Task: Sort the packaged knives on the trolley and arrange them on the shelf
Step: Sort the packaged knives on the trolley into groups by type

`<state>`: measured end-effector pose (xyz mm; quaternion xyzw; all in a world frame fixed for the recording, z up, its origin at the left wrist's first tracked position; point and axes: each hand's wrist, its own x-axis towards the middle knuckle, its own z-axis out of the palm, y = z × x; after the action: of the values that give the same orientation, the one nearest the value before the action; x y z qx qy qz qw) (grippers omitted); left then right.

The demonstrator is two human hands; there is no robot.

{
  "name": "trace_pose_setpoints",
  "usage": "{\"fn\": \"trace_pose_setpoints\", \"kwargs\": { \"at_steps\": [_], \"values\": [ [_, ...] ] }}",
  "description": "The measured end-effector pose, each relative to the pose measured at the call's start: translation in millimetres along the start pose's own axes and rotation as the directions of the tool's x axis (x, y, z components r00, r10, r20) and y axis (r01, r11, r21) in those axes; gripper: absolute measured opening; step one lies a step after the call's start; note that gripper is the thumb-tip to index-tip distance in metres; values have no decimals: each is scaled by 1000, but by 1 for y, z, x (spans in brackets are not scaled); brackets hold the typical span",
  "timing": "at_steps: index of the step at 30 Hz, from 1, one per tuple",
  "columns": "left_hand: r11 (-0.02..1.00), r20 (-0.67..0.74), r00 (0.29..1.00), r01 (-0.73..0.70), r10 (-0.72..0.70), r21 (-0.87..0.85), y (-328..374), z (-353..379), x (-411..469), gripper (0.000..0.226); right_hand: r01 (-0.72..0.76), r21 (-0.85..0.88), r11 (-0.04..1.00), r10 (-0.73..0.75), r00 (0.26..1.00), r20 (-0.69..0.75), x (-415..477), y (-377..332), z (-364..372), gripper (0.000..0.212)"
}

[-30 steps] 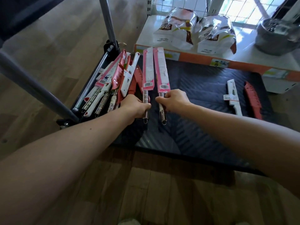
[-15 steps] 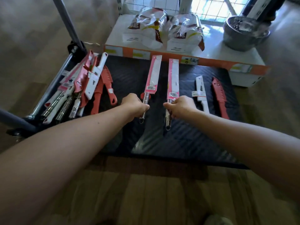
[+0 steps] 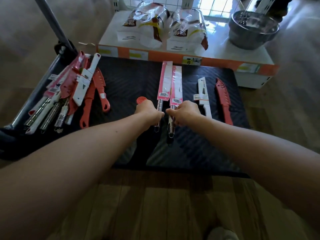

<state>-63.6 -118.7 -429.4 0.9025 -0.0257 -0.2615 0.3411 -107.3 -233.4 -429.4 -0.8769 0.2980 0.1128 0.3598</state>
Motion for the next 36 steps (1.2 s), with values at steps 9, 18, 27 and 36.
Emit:
{"fn": "trace_pose_setpoints", "kwargs": {
  "at_steps": [9,18,27,36],
  "values": [
    [996,43,999,-20,17,86,-7,1,2,33,-53,-73,996,53,999,3,4,1,-7,23],
    [976,-68,991,-103,118,190,-9,-18,3,26,88,-78,993,-89,996,-6,-3,-18,-5,23],
    [968,-156,977,-109,147,226,-42,-59,-4,20,233,-139,962,-230,972,39,-12,-55,18,28],
    [973,-231,969,-29,83,230,-88,-111,-5,26,338,-102,936,-331,940,77,-19,-110,66,27]
  ]
}}
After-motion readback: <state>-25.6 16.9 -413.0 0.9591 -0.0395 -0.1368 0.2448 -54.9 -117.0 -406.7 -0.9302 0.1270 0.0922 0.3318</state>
